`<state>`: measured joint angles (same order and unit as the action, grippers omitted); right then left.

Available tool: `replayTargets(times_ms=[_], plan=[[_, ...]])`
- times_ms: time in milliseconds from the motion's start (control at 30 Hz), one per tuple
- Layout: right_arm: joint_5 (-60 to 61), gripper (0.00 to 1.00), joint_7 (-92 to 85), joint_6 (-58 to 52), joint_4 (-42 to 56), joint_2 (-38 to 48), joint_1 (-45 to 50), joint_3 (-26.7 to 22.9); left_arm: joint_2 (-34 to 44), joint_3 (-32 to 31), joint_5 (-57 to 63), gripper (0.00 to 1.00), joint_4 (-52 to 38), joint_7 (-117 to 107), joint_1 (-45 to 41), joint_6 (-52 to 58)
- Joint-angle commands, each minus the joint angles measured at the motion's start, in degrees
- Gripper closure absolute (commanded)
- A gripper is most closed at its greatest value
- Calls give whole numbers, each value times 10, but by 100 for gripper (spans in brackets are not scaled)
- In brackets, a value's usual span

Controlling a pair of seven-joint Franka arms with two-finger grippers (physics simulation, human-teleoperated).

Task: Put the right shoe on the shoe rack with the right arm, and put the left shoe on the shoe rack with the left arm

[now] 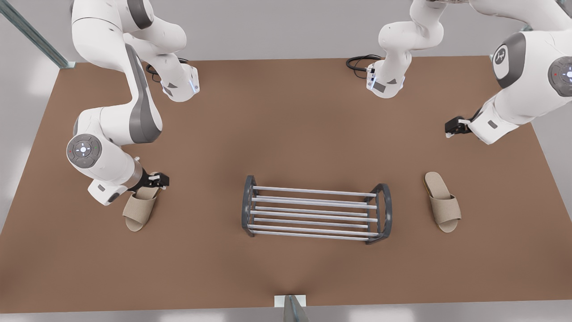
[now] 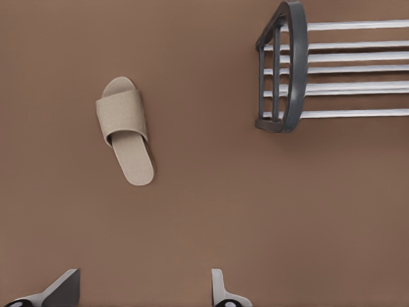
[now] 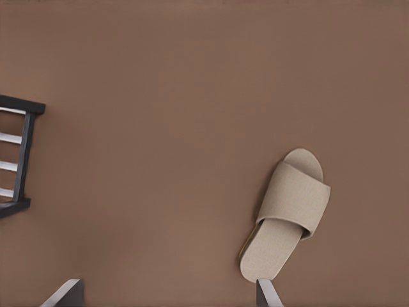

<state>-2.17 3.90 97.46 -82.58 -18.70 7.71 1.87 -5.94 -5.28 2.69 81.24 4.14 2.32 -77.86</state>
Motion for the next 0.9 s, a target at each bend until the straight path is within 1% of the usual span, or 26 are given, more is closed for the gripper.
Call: replayTargets(times_ms=[0,33,100,133,167,200,233,267,300,367,400,433,467,500,533,567,600,633,700,733,767,800,867], plan=[[0,0,14,4,2,0,0,0,-4,0,0,0,3,9,-9,-26],[3,0,16,-2,1,0,-1,0,-4,0,0,0,3,8,-9,-27],[7,0,17,-2,-5,-27,-11,0,-59,0,23,0,3,3,-24,-26],[12,0,18,-10,-7,-45,-32,0,-87,0,97,0,5,-131,-92,-17],[10,0,14,-8,-19,-49,-42,0,-122,1,205,0,32,-363,-194,-14],[7,0,14,-6,-46,-48,-45,0,-140,1,265,0,44,-477,-234,-14],[1,0,11,0,-62,-48,-55,0,-134,1,314,0,81,-523,-250,-29],[-6,0,-7,71,-119,-46,-78,0,-109,3,320,0,122,-524,-250,-75],[-6,0,-32,123,-159,-42,-94,0,-65,5,346,0,208,-575,-249,-156],[-4,0,-40,153,-185,-43,-105,1,8,38,405,0,342,-628,-249,-287],[-4,0,-41,188,-215,-42,-107,1,30,53,427,0,401,-680,-249,-372],[-4,0,-53,237,-257,-27,-107,2,49,78,449,0,463,-769,-249,-494],[-3,0,-53,272,-287,-12,-108,2,50,109,449,0,507,-796,-250,-605],[-4,0,-53,288,-301,-2,-108,2,50,158,459,0,550,-794,-250,-741],[-6,0,-57,322,-316,6,-110,2,41,222,565,0,588,-796,-249,-869],[-11,0,-60,343,-323,9,-117,2,34,257,617,0,602,-799,-249,-942],[-18,0,-62,369,-332,10,-121,2,13,305,700,0,609,-803,-249,-1033],[-18,0,-65,398,-351,14,-122,2,5,341,760,0,609,-804,-248,-1050],[-18,0,-66,409,-351,11,-123,2,-36,375,770,0,608,-803,-245,-1098],[-18,0,-66,410,-351,10,-130,2,-73,389,769,0,605,-803,-245,-1120],[-18,0,-66,417,-351,10,-132,2,-96,391,769,0,604,-803,-242,-1120],[-18,0,-66,419,-348,9,-134,2,-96,396,752,0,604,-804,-232,-1120],[-18,0,-66,420,-345,7,-138,2,-96,394,663,0,605,-844,-242,-1122]])
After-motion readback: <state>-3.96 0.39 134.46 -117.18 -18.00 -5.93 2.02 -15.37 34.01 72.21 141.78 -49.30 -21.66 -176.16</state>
